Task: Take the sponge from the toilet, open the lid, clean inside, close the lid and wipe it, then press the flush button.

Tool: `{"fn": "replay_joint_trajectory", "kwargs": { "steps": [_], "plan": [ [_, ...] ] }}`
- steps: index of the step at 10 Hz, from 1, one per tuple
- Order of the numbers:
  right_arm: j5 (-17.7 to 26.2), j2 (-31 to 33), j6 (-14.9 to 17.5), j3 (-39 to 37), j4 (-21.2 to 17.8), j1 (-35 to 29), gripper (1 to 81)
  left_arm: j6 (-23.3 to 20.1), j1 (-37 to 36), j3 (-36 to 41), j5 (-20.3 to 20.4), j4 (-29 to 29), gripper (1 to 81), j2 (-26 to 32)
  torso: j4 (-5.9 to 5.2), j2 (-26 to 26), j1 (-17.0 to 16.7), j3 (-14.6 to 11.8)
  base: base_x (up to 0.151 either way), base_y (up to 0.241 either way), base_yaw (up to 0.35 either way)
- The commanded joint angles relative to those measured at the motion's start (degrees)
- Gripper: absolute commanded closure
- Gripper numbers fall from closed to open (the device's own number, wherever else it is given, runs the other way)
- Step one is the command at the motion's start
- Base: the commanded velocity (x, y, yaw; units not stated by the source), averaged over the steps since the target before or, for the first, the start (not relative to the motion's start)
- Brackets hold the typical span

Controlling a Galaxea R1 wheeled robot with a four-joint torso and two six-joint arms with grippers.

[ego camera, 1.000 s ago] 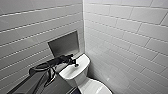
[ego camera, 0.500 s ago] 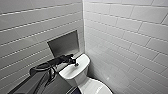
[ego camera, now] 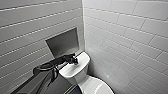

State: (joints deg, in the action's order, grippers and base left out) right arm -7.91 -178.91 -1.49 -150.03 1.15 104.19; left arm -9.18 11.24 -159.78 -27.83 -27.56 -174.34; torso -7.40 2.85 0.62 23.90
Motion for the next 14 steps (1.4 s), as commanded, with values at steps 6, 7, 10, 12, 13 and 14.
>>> {"fn": "replay_joint_trajectory", "kwargs": {
  "steps": [6, 7, 10, 12, 13, 14],
  "plan": [
    [5.27, -1.30, 0.26, 1.42, 0.88, 2.74, 81.1, -0.40, -9.44, -2.29, 2.87, 1.99, 81.1, -1.54, 0.00, -0.02, 0.00, 2.01, 0.000, 0.000, 0.000],
    [5.27, -1.30, 0.26, 1.51, 0.88, 2.74, 81.1, -0.40, -9.26, -2.82, 2.87, 2.07, 81.1, -1.72, 0.00, -0.02, 0.00, 4.48, 0.000, 0.000, 0.000],
    [5.27, -1.39, 0.43, 1.68, 1.31, 2.82, 81.1, -0.40, -8.99, -2.91, 2.96, 2.16, 81.1, -1.89, 0.00, -0.04, 0.02, 1.93, 0.000, 0.000, 0.000],
    [5.27, -1.47, 0.52, 1.94, 1.49, 2.82, 81.1, -0.40, -8.12, -2.91, 4.45, 2.86, 81.1, -2.33, 0.00, -0.04, 0.02, 2.17, 0.000, 0.000, 0.000],
    [5.27, -1.48, 0.52, 1.95, 1.49, 2.82, 81.1, -0.40, -7.07, -2.91, 4.63, 3.56, 81.1, -2.59, 0.00, -0.04, 0.02, 2.18, 0.000, 0.000, 0.000],
    [5.27, -1.48, 0.52, 2.03, 1.49, 3.00, 81.1, -0.40, -5.57, -2.91, 5.50, 4.00, 81.1, -2.86, 0.00, -0.04, 0.02, 2.18, 0.000, 0.000, 0.000]
  ]
}}
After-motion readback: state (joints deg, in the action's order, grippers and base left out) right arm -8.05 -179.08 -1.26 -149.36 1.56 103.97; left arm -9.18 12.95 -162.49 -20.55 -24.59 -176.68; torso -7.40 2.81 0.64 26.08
